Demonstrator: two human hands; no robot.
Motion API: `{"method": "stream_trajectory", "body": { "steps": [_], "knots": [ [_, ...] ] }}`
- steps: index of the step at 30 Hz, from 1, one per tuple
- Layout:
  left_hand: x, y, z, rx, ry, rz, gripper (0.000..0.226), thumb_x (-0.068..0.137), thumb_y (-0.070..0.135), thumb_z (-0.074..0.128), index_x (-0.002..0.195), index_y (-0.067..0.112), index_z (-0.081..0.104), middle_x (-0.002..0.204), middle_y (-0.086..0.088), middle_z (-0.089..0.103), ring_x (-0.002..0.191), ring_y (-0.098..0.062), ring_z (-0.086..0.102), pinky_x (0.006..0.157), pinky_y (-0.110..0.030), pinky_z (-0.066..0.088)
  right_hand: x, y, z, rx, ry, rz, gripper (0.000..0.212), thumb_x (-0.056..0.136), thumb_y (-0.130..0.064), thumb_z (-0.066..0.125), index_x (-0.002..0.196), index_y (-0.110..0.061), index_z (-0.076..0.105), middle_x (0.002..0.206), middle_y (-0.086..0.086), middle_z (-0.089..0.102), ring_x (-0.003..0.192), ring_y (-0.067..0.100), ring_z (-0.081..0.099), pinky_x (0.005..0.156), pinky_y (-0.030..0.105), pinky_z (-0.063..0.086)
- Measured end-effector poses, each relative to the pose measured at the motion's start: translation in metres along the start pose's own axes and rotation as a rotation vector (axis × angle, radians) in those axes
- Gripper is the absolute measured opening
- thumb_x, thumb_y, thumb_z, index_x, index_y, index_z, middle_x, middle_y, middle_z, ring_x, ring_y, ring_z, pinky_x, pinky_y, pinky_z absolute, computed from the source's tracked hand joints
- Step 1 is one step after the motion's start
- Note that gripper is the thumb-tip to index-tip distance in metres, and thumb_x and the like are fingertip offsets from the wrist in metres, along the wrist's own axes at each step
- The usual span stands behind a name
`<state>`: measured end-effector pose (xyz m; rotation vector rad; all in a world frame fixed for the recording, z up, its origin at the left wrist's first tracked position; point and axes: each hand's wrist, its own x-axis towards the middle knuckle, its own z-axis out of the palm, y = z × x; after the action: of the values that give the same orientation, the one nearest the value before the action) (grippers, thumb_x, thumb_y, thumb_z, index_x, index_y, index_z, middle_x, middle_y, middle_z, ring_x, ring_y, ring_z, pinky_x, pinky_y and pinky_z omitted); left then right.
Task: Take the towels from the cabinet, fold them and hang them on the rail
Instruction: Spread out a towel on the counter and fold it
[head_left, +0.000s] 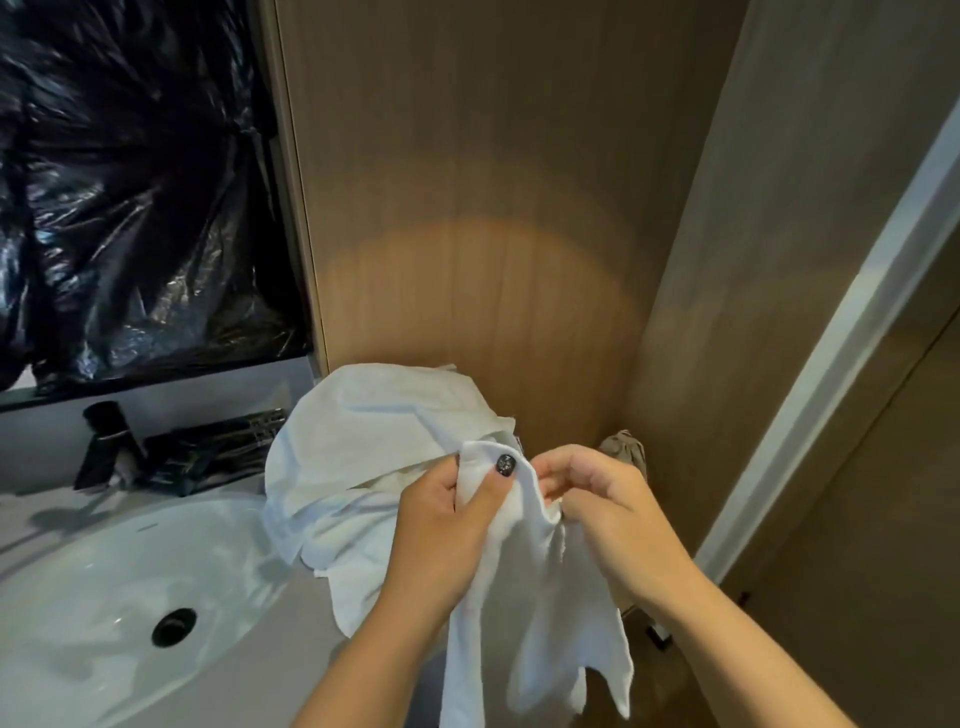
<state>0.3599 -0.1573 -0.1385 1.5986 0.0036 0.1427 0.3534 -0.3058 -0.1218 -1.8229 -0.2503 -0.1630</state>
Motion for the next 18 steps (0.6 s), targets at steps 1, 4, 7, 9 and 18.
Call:
{"method": "stream_trajectory", "body": {
  "steps": [1, 4, 7, 9, 18],
  "knots": [
    [0.000, 0.002, 0.000, -0.037, 0.011, -0.026, 0.016, 0.093, 0.033, 0.062, 0.085, 0.025, 0.072, 0.075, 0.010, 0.070, 0.075, -0.007, 0.064, 0.056, -0.010, 0.045, -0.002, 0.003, 0.002, -0.007, 0.032, -0.012, 0.035, 0.071, -0.008, 0.044, 0.089, -0.011, 0.074, 0.083, 0.007, 0.069, 0.081, 0.019, 0.065, 0.074, 0.028, 0.055],
    [0.000, 0.004, 0.001, -0.162, -0.029, -0.120, 0.023, 0.097, 0.031, 0.058, 0.081, 0.025, 0.074, 0.083, -0.004, 0.073, 0.083, -0.020, 0.068, 0.067, -0.027, 0.057, -0.004, 0.004, 0.006, 0.092, 0.112, -0.015, 0.032, 0.077, -0.016, 0.043, 0.084, -0.014, 0.075, 0.081, 0.002, 0.070, 0.080, 0.016, 0.065, 0.071, 0.027, 0.056],
    [0.000, 0.004, 0.003, -0.185, -0.071, -0.136, 0.019, 0.093, 0.038, 0.062, 0.092, 0.025, 0.077, 0.095, -0.010, 0.074, 0.095, -0.031, 0.070, 0.087, -0.051, 0.058, -0.005, -0.002, 0.010, -0.088, 0.066, -0.049, 0.017, 0.096, -0.024, 0.054, 0.092, -0.025, 0.070, 0.084, -0.008, 0.068, 0.084, 0.013, 0.063, 0.072, 0.027, 0.053],
    [-0.001, 0.005, 0.005, -0.253, -0.076, -0.160, 0.022, 0.093, 0.040, 0.062, 0.099, 0.025, 0.076, 0.098, -0.006, 0.075, 0.096, -0.026, 0.071, 0.087, -0.048, 0.058, -0.002, -0.006, 0.010, -0.248, 0.031, -0.079, 0.016, 0.099, -0.024, 0.052, 0.094, -0.029, 0.066, 0.084, -0.011, 0.065, 0.083, 0.007, 0.060, 0.069, 0.021, 0.049],
    [-0.012, -0.039, 0.019, -0.058, 0.051, 0.088, 0.029, 0.098, 0.030, 0.056, 0.078, 0.010, 0.049, 0.062, 0.005, 0.040, 0.057, -0.007, 0.037, 0.054, -0.021, 0.034, 0.041, -0.031, 0.000, -0.248, 0.167, -0.137, 0.024, 0.101, -0.014, 0.037, 0.084, -0.010, 0.053, 0.077, -0.002, 0.051, 0.066, 0.005, 0.042, 0.063, 0.028, 0.037]
  ]
}}
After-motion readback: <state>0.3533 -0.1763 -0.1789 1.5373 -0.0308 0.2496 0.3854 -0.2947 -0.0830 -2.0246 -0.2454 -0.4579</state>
